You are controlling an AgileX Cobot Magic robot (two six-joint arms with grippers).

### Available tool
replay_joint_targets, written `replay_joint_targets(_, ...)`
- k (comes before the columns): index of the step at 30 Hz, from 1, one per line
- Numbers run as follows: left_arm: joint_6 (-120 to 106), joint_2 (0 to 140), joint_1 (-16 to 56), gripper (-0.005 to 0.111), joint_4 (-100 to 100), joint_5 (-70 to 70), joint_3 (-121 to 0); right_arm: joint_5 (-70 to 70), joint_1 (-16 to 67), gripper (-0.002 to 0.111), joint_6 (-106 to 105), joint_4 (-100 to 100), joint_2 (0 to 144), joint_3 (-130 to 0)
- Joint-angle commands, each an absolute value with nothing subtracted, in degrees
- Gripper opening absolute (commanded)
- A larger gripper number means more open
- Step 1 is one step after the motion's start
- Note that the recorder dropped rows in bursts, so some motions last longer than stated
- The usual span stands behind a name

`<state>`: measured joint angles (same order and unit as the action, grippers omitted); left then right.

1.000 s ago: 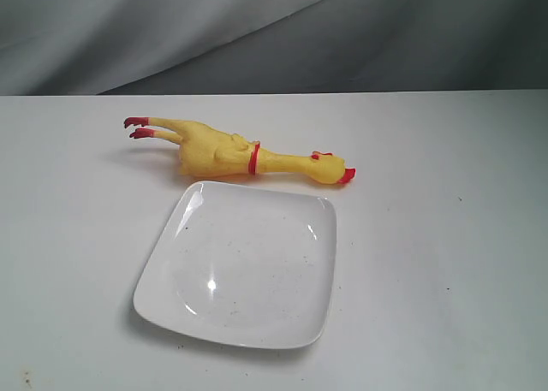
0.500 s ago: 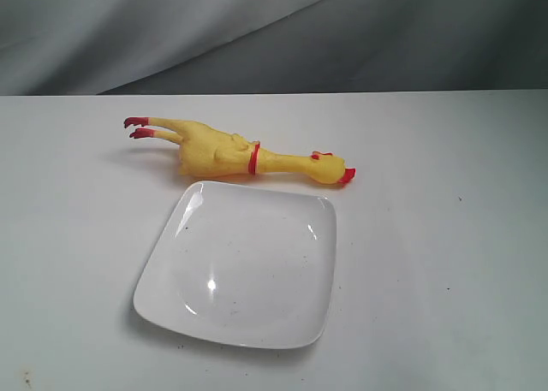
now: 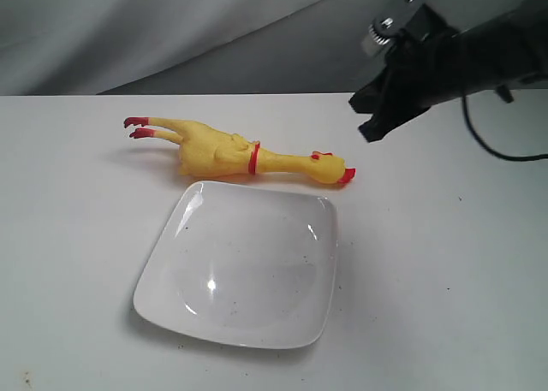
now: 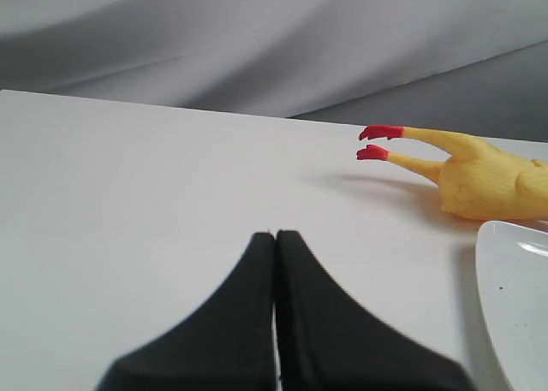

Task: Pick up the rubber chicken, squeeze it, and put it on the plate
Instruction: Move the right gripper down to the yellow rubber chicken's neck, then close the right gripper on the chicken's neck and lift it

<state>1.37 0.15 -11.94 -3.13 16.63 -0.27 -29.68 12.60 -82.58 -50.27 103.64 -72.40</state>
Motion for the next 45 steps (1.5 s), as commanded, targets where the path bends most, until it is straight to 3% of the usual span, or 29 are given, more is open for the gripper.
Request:
replay_joint_targets(1,1.4,0.0,-12.1,0.000,-3.3,16.4,0.0,-20.3,17.5,0.029,-83.8,-49.3,108.7,-73.7)
replay_joint_targets(4,1.4,0.0,-12.1,0.000,-3.3,16.4,0.0,-23.9,19.5,0.061,-80.3,-46.5,112.2,-78.1)
replay_joint_targets(6,1.4,0.0,-12.1,0.000,-3.3,16.4,0.0,-25.6,20.1,0.070,-77.2,-46.5,114.6,-82.3)
replay_joint_targets(16,1.4,0.0,-12.1,0.000,-3.3,16.4,0.0,-40.8,20.7,0.064,-67.9,-41.7,127.1,-102.1)
replay_joint_targets(24,1.4,0.0,-12.1,0.000,-3.3,16.4,0.0,-43.5,20.7,0.064,-66.1,-35.4,134.0,-105.2)
replay_joint_targets(30,1.4,0.0,-12.1,0.000,-3.3,16.4,0.0,-37.9,20.7,0.064,-67.5,-33.7,137.6,-105.2)
replay_joint_targets(32,1.4,0.0,-12.1,0.000,-3.3,16.4,0.0,-36.4,20.7,0.061,-67.5,-33.6,137.7,-105.2)
replay_joint_targets(34,1.4,0.0,-12.1,0.000,-3.3,16.4,0.0,-36.0,20.7,0.048,-67.5,-33.6,137.7,-105.2)
replay_joint_targets(39,1.4,0.0,-12.1,0.000,-3.3,16.4,0.0,-38.5,20.7,0.000,-67.4,-33.6,137.6,-105.2)
replay_joint_targets(45,1.4,0.0,-12.1,0.000,-3.3,16.4,0.0,-45.7,20.7,0.000,-63.2,-33.6,129.1,-105.2)
